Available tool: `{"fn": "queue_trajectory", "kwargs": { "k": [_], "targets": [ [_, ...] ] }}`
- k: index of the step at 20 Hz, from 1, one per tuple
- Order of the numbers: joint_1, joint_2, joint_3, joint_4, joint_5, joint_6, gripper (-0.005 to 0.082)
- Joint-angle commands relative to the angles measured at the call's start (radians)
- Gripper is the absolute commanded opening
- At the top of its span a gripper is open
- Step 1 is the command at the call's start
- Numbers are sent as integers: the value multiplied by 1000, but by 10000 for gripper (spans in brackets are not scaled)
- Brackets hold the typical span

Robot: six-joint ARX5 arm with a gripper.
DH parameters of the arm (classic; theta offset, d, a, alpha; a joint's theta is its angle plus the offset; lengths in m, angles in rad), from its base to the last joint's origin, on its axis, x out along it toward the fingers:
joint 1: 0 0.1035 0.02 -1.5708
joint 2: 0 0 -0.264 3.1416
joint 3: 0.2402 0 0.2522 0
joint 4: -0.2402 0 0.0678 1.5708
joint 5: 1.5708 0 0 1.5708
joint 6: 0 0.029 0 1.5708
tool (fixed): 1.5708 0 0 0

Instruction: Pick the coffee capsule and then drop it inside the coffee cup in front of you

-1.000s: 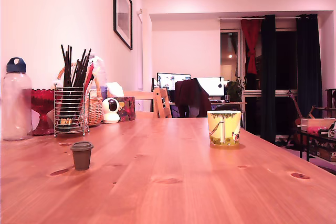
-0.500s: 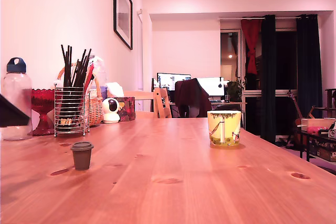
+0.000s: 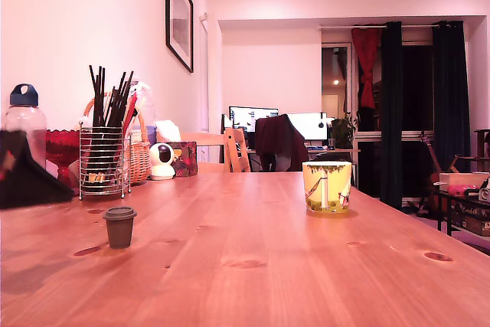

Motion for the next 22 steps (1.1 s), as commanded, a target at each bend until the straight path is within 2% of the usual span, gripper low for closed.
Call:
{"fn": "queue_trajectory", "kwargs": {
  "k": [1, 5, 8, 13, 16, 22],
  "targets": [
    [-3, 71, -3, 72, 4, 4, 677],
    [-4, 212, 8, 221, 6, -14, 677],
    [-15, 278, 58, 225, 7, -10, 677],
    [-65, 452, 179, 219, 3, 24, 677],
    [-76, 538, 249, 218, 2, 23, 677],
    [-77, 596, 307, 217, 4, 23, 677]
  ]
}}
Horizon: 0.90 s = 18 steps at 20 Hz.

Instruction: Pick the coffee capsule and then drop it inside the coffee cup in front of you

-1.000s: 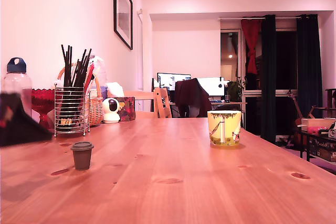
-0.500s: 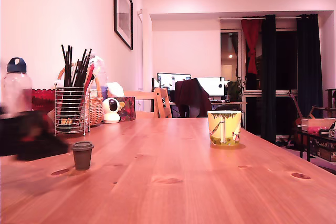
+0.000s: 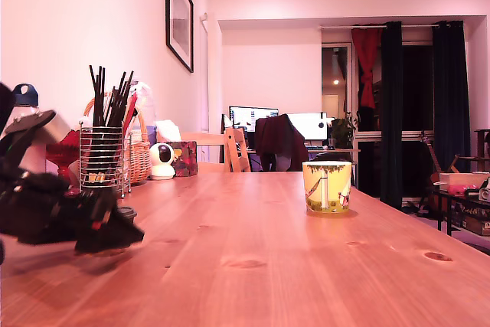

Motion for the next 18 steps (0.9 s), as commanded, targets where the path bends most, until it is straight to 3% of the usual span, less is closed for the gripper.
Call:
{"fn": "queue_trajectory", "kwargs": {
  "k": [1, 6, 7, 9, 10, 18],
  "targets": [
    [-2, 29, 4, 0, 1, 5, 676],
    [-2, 29, 21, -9, 1, 5, 654],
    [-2, 29, 25, -13, 1, 5, 577],
    [-2, 29, 39, -47, 4, 6, 257],
    [-2, 29, 47, -61, 5, 12, 148],
    [-2, 29, 62, -76, 9, 13, 128]
  ]
}}
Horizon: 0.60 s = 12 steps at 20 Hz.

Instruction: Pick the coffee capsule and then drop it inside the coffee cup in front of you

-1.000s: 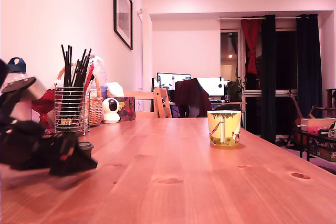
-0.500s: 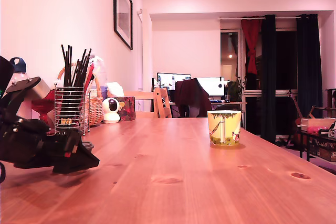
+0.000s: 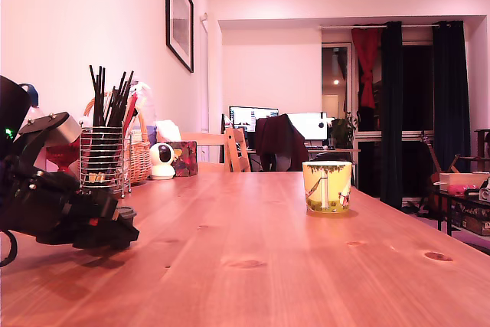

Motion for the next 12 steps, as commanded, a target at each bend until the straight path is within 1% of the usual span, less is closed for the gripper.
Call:
{"fn": "queue_trajectory", "kwargs": {
  "k": [1, 7, 12],
  "targets": [
    [-2, 18, 7, 5, 2, 5, 128],
    [-2, 14, 8, 38, 3, 4, 128],
    [-7, -20, 10, 39, 82, -4, 128]
  ]
}}
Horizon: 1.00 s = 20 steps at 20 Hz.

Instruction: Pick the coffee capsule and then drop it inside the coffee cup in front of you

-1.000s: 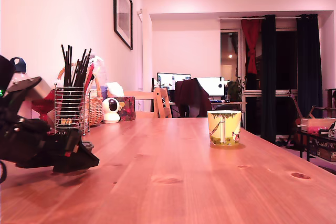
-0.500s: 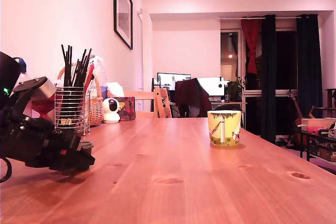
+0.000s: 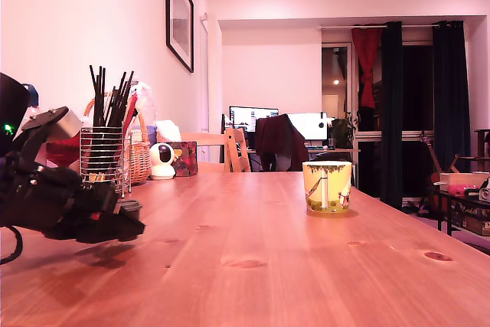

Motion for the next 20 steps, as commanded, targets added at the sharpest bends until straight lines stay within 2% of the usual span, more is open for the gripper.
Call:
{"fn": "queue_trajectory", "kwargs": {
  "k": [1, 4, 6, 11, 15, 17, 20],
  "targets": [
    [-12, -32, 8, 10, 19, -3, 128],
    [-49, -80, 26, -8, 33, -6, 128],
    [-79, -109, 55, -40, 32, -31, 128],
    [-159, -123, 204, -242, 31, -47, 128],
    [-220, -124, 322, -393, -21, -47, 128],
    [-240, -123, 364, -448, -64, -48, 130],
    [-256, -124, 411, -492, -84, -55, 130]
  ]
}}
